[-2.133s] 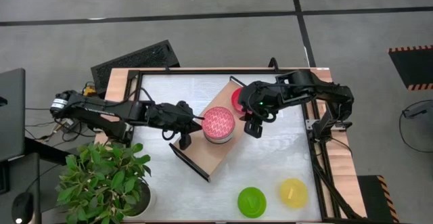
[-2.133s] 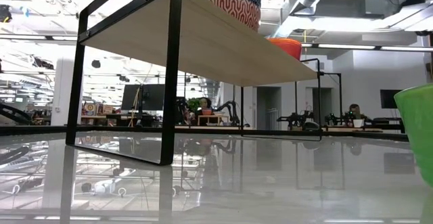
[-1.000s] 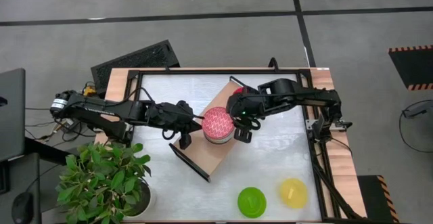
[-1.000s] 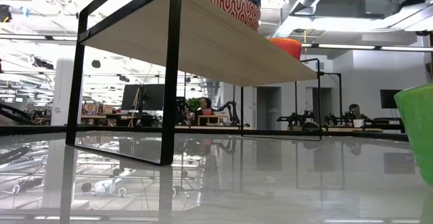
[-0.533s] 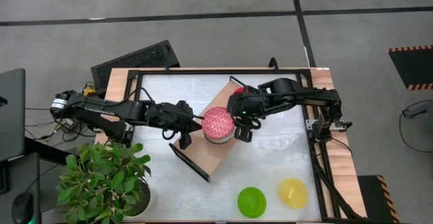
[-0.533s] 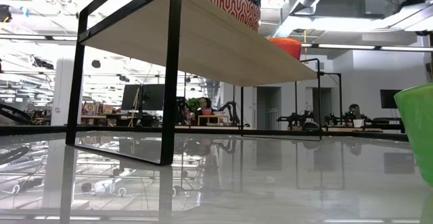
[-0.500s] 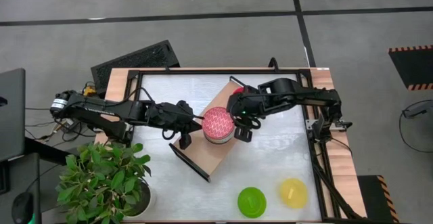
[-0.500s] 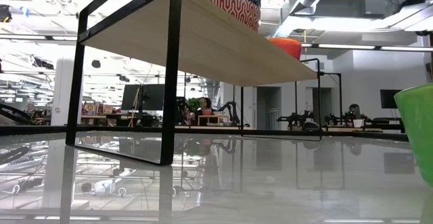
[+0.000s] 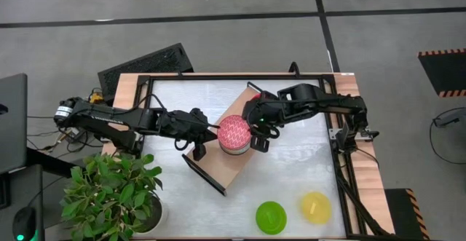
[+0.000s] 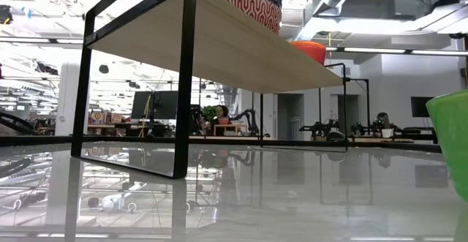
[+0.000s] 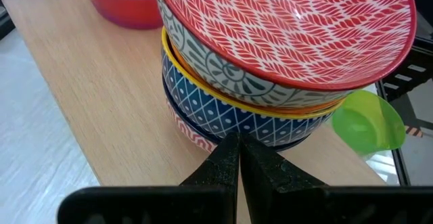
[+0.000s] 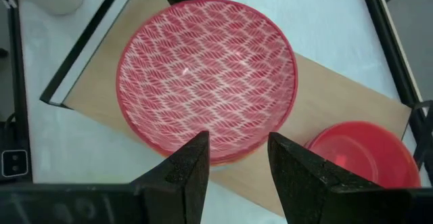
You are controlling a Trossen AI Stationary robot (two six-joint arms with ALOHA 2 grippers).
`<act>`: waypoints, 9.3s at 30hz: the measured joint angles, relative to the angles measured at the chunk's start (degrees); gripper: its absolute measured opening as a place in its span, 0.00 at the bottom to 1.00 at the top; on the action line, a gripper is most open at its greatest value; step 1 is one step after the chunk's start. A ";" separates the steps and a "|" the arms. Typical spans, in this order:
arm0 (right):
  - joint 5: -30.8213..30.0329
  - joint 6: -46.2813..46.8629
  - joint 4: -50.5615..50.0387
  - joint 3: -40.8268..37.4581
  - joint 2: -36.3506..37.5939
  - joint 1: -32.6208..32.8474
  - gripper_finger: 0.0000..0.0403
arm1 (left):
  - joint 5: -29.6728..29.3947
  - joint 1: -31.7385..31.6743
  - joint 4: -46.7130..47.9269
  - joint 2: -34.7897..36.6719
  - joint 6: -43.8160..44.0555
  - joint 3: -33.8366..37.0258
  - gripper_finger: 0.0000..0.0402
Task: Place and stack bowls onto a shelf
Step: Adjust the stacked patterned bowls on the shelf
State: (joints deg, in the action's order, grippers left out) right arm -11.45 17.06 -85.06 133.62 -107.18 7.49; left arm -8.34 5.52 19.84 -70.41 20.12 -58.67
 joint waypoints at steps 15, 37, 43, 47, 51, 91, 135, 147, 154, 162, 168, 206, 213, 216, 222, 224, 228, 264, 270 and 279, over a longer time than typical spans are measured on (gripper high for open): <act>0.91 -1.05 -4.72 -0.07 -3.86 -0.57 0.44 | -0.07 0.00 0.01 0.02 -0.44 -0.02 0.00; 0.93 3.44 -4.92 -0.04 -1.19 0.39 0.37 | 0.13 -0.81 -0.04 0.02 -0.60 -0.02 0.00; 0.93 4.51 -4.95 -0.09 -1.73 0.78 0.34 | 0.15 -0.81 -0.04 0.02 -0.57 -0.02 0.00; 0.88 6.45 -4.93 -0.09 -1.73 1.08 0.31 | 0.15 -0.81 -0.02 0.02 -0.55 -0.02 0.00; 0.92 8.27 -4.95 -0.09 -1.73 2.25 0.26 | 0.15 -0.81 -0.02 0.02 -0.48 -0.02 0.00; -3.47 11.27 18.11 -40.80 31.05 0.30 0.05 | 0.84 -2.51 -0.46 0.02 -0.98 -0.02 0.00; 4.78 8.41 35.52 -47.23 23.69 0.78 0.05 | 9.57 -1.84 -3.48 0.33 0.48 -0.02 0.00; 7.14 8.41 35.86 -47.28 22.39 0.74 0.05 | 9.12 -2.40 -2.86 0.04 -0.07 -0.02 0.00; 7.21 10.22 34.32 -46.06 23.11 1.44 0.05 | 9.07 -2.40 -2.89 0.02 0.39 -0.02 0.00; 3.62 6.98 31.30 -40.44 23.37 0.71 0.05 | 9.01 -2.40 -2.80 0.02 0.42 -0.02 0.00; 3.70 3.44 32.06 -40.46 22.67 -2.76 0.05 | 9.01 -2.40 -2.71 0.02 0.54 -0.02 0.00; 5.55 4.07 29.33 -41.54 20.23 -3.37 0.05 | 10.82 -3.96 -7.56 -0.04 4.34 4.57 0.00; 6.85 3.89 28.23 -41.81 18.82 -3.41 0.05 | 10.81 -3.96 -7.38 0.00 4.33 4.57 0.00; 6.90 3.89 28.34 -41.81 18.85 -3.39 0.06 | 10.69 -3.96 -7.30 0.00 4.33 4.59 0.00; 6.98 4.94 26.81 -40.32 19.77 -3.39 0.06 | 10.67 -3.96 -7.49 0.00 4.33 4.59 0.00; 6.14 4.92 26.87 -38.77 20.29 -3.39 0.06 | 10.57 -3.98 -7.69 0.00 4.33 4.59 0.00; 2.78 1.72 28.17 -36.53 20.79 -3.88 0.06 | 10.46 -3.98 -7.86 0.00 4.33 4.59 0.00; 5.73 4.88 21.84 -36.61 16.74 -1.88 0.05 | 6.93 -5.14 -4.97 5.90 6.68 4.48 0.00; 5.72 4.94 22.02 -36.61 16.74 -1.88 0.05 | 12.35 -5.09 -6.27 1.60 7.54 4.48 0.00; 5.72 4.94 22.18 -36.59 16.74 -1.91 0.05 | 11.96 -5.14 -7.82 1.11 7.50 4.57 0.00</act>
State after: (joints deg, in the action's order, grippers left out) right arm -5.74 22.00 -62.89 97.03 -90.43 5.58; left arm 3.62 0.38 12.01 -69.30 27.62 -54.11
